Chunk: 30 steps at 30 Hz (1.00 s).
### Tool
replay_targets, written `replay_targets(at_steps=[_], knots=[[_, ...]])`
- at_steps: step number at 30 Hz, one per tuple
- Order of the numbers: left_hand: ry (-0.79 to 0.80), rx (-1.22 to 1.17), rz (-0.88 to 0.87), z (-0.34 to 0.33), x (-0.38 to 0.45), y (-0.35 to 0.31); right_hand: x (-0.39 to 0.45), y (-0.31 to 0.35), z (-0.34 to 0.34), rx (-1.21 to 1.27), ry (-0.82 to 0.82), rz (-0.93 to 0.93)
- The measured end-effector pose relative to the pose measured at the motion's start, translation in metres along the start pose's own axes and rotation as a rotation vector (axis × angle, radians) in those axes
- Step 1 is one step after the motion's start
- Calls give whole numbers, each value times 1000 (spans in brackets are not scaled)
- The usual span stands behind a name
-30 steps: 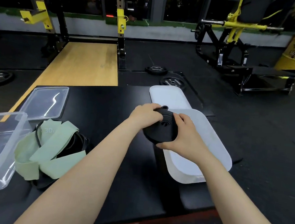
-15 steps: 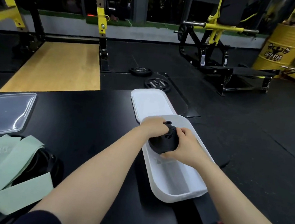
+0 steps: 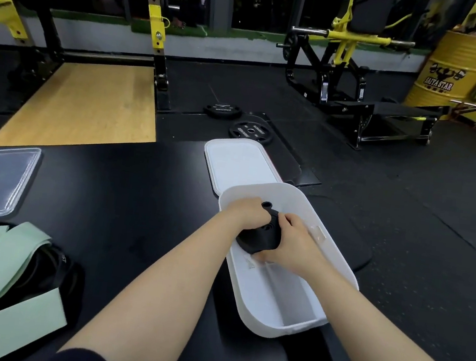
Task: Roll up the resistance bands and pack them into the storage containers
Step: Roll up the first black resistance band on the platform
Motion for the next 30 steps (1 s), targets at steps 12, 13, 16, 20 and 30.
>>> replay_targets(at_steps=[12, 13, 16, 20, 30], knots=[[-104, 262, -54, -2, -16, -14, 2, -5, -9, -21, 14, -12], [-108, 293, -48, -2, -18, -13, 2, -4, -9, -29, 16, -18], [-122, 331, -45, 0, -30, -10, -1, -3, -8, -65, 25, -38], [-202, 336, -113, 12, -51, -11, -5, -2, -6, -114, 65, -63], [-325, 153, -232, 46, -117, 46, -31, 68, 35, -61, -147, 101]])
Point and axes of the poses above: each hand's wrist, its own x-axis towards the middle knuckle, its own z-axis out of the back of the hand, y = z × x, the point moved 8 cm from there along x, towards the middle knuckle, and after that the axes turned 5 degrees about -x, right-handed, at the moved point
